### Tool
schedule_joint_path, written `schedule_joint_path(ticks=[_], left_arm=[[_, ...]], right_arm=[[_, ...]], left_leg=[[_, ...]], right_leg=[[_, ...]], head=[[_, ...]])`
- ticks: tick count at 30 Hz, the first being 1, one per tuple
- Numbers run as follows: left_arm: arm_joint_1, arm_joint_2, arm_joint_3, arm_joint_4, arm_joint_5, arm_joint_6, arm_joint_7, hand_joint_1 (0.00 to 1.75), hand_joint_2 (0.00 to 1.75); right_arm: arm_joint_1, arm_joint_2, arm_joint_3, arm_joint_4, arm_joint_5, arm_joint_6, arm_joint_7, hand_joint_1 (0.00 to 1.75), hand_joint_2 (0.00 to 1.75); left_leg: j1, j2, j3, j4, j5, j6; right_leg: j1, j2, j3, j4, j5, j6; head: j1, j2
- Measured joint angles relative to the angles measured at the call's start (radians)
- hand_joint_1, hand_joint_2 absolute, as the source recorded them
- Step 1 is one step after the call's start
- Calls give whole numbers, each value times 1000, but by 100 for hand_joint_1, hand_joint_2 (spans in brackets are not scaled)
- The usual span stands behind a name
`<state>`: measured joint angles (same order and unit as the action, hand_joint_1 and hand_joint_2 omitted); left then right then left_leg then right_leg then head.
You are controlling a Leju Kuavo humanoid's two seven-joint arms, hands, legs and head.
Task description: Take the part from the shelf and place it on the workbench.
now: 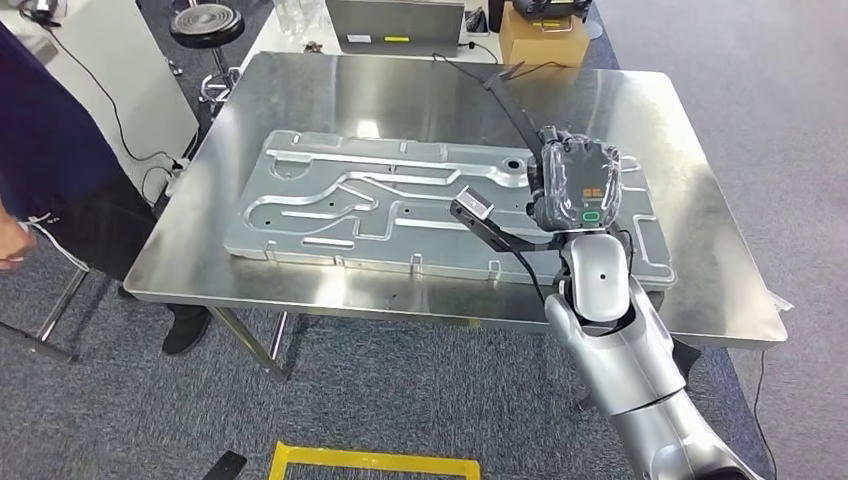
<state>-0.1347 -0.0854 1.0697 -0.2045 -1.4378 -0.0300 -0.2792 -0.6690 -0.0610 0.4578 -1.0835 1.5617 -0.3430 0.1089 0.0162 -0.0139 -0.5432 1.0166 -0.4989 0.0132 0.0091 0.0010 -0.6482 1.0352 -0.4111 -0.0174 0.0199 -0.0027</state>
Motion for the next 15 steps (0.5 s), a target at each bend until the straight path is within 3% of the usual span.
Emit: schedule_joint_path(ticks=[3,4,6,7,8,9,10,12,15], left_arm=[[-1,0,0,0,0,0,0,0,0],[-2,1,0,0,0,-1,1,0,0],[-3,2,0,0,0,-1,2,0,0],[-2,3,0,0,0,-2,2,0,0],[-1,3,0,0,0,-3,3,0,0],[0,3,0,0,0,-3,3,0,0],[1,3,0,0,0,-4,3,0,0],[1,3,0,0,0,-4,4,0,0],[-2,3,0,0,0,-6,4,0,0]], right_arm=[[-7,2,0,3,-3,2,0,175,175],[-11,3,0,6,-4,2,-1,175,175],[-17,8,0,14,-4,5,-4,175,175],[-18,10,0,18,-4,7,-6,175,175],[-18,11,0,23,-4,9,-8,175,175],[-18,12,0,29,-5,12,-10,175,175],[-18,13,0,34,-5,14,-10,175,175],[-22,16,0,42,-6,18,-12,175,175],[-29,20,0,52,-8,19,-15,175,175]], left_leg=[[-1,5,-6,29,-24,-12],[0,6,-29,76,-43,-14],[1,8,-108,206,-85,-19],[1,8,-146,256,-89,-22],[1,8,-169,273,-75,-24],[3,8,-172,249,-38,-26],[4,9,-158,190,14,-27],[4,10,-115,72,77,-25],[-1,7,-94,26,71,-9]], right_leg=[[-12,-1,28,-28,-7,-9],[-16,-2,39,-35,-9,-12],[-14,-3,50,-37,-18,-17],[-14,-2,55,-36,-25,-17],[-15,-1,62,-34,-32,-16],[-15,-1,71,-32,-41,-14],[-16,-1,81,-27,-51,-11],[-14,0,92,-14,-73,-1],[-9,2,89,-4,-87,14]], head=[[0,0],[0,0],[-1,0],[-1,0],[-1,0],[-1,0],[-1,0],[-1,0],[-2,0]])
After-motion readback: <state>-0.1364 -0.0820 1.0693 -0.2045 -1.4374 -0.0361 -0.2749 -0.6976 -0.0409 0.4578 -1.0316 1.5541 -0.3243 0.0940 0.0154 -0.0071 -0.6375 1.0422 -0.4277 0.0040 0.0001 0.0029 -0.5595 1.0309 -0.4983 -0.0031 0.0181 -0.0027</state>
